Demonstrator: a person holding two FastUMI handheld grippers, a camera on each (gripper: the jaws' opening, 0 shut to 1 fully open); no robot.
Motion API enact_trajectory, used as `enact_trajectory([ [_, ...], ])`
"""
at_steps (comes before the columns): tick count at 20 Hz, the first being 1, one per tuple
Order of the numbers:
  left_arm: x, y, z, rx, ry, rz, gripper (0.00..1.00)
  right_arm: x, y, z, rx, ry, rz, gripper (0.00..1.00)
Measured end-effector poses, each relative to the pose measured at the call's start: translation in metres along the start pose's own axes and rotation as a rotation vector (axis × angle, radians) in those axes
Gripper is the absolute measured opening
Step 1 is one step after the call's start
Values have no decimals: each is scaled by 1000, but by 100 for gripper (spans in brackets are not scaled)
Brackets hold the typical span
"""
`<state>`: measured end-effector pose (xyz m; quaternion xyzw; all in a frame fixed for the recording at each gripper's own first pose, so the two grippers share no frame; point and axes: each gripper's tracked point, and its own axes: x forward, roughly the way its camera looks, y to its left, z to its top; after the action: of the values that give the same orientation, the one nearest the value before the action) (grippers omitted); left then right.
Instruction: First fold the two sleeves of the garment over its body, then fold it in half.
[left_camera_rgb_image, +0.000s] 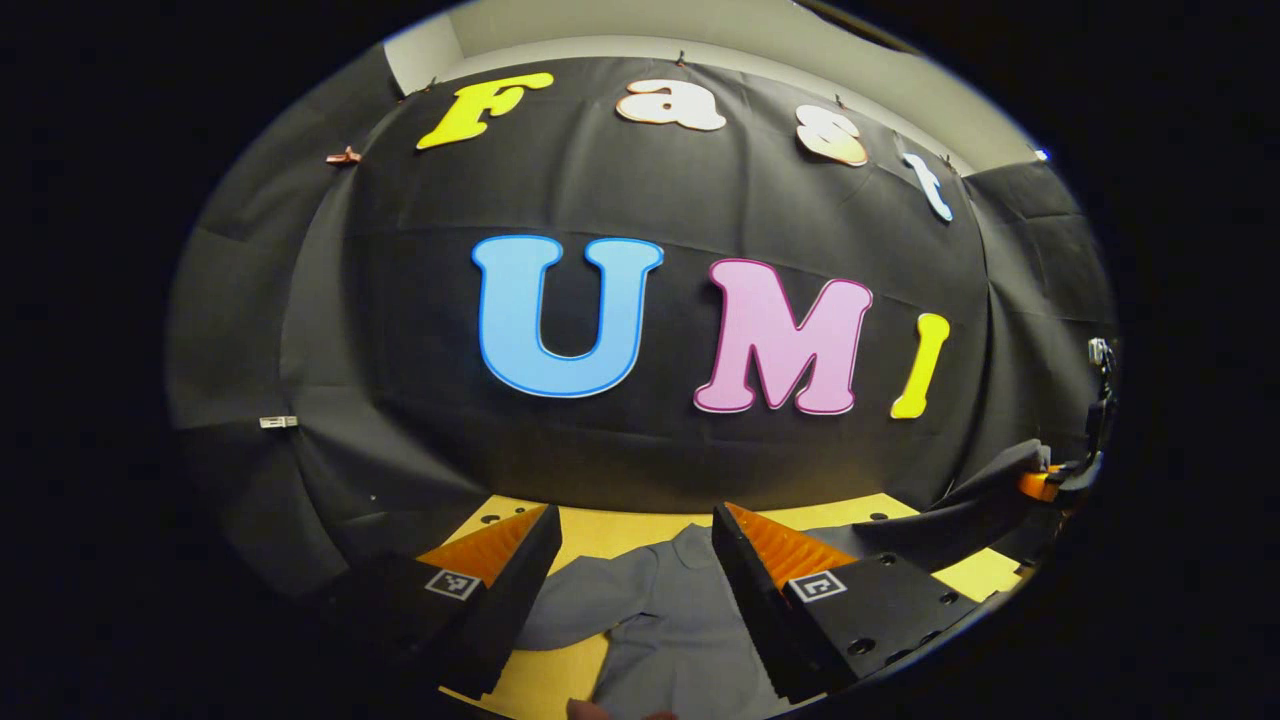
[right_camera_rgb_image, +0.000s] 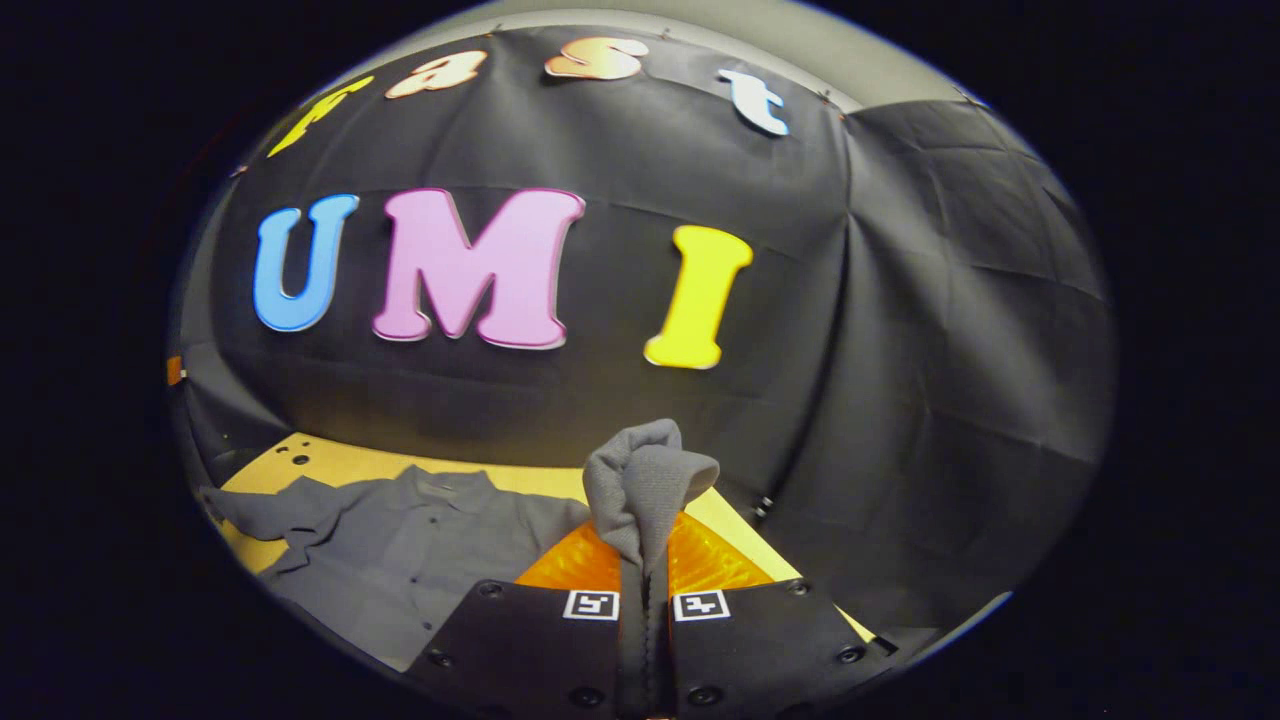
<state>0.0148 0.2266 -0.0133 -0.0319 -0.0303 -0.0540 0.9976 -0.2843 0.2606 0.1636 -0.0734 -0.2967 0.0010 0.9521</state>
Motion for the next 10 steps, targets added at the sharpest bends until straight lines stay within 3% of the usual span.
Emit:
enact_trajectory([
  [6, -7, 31, 1, -3, -13, 36, 96, 9, 60, 20, 24, -19, 82, 5],
  [7, -8, 33, 0, -11, -13, 40, 92, 11, 70, 22, 22, -21, 103, 5],
  [10, -10, 42, -5, -16, -5, 43, 96, 15, 109, 27, 13, -27, 168, 5],
])
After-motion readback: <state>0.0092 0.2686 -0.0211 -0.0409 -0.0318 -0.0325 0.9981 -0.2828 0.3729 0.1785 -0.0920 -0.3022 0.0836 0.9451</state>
